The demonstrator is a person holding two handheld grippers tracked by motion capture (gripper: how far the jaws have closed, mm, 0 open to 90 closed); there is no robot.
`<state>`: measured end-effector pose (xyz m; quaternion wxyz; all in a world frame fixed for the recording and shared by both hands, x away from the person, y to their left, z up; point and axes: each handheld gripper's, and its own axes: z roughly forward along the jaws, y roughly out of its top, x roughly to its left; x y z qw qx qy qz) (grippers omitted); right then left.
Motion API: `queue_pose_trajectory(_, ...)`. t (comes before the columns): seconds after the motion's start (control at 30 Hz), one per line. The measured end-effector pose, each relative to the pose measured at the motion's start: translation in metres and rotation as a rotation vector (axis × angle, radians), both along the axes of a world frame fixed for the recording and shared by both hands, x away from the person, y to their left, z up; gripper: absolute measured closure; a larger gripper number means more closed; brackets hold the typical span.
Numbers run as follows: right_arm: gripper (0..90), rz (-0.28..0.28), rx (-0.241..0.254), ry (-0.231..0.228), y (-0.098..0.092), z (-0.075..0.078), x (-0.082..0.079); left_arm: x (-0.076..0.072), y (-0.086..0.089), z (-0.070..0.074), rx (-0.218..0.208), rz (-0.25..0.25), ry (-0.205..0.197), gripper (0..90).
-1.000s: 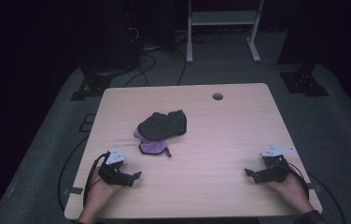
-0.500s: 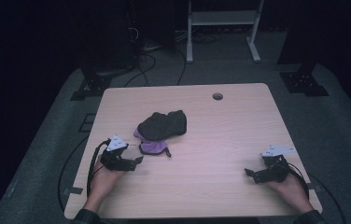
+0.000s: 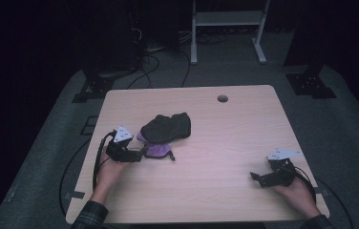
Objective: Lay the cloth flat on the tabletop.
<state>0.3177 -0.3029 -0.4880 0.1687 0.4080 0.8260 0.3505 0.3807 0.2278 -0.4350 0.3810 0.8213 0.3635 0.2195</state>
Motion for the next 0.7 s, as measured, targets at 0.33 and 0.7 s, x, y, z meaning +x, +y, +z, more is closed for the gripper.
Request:
queue_pose_trajectory(0.33, 1.8, 0.000, 0.000, 0.000, 0.000, 0.000, 0.000, 0.026, 0.000, -0.004, -0.001, 0.001, 0.033, 36.9)
queue_pose_trajectory(0.7, 1.8, 0.000, 0.001, 0.000, 0.000, 0.000, 0.000, 0.028, -0.006, 0.007, -0.041, -0.036, 0.055, 81.9)
